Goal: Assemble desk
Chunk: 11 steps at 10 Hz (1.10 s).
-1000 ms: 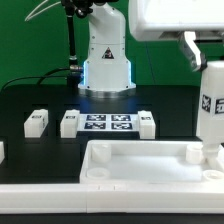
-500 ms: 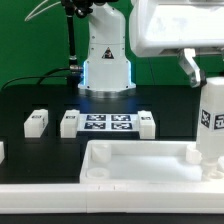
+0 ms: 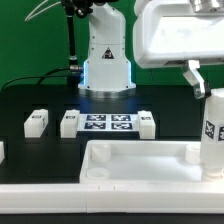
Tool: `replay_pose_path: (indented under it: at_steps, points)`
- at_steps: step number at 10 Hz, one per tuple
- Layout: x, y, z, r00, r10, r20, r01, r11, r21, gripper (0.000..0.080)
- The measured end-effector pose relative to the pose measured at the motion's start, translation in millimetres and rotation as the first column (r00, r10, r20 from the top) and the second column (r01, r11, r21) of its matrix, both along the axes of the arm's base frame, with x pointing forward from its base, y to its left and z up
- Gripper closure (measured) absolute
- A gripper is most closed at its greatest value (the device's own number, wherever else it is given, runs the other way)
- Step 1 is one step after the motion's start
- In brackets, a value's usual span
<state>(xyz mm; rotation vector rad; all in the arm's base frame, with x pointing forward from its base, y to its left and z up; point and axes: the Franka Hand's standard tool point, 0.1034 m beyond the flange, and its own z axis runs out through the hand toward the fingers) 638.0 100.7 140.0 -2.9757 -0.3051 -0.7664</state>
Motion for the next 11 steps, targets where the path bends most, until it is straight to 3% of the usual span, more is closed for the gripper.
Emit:
replay_pose_path:
  at_steps: [4, 7, 10, 11]
  points:
    - [-1.2, 9.8, -11.6, 1.000, 0.002, 0.030, -0.002, 1.000, 0.011, 0.0509]
    - [-2.5, 14.9, -12.1, 0.993, -0.037, 0.110, 0.034, 0.999, 0.030, 0.0509]
    - [-3.4, 14.2, -12.3, 0.993, -0.027, 0.114, 0.025, 0.999, 0.020, 0.0509]
    - [-3.5, 14.1, -12.5, 0.993, -0.027, 0.114, 0.025, 1.000, 0.020, 0.0255]
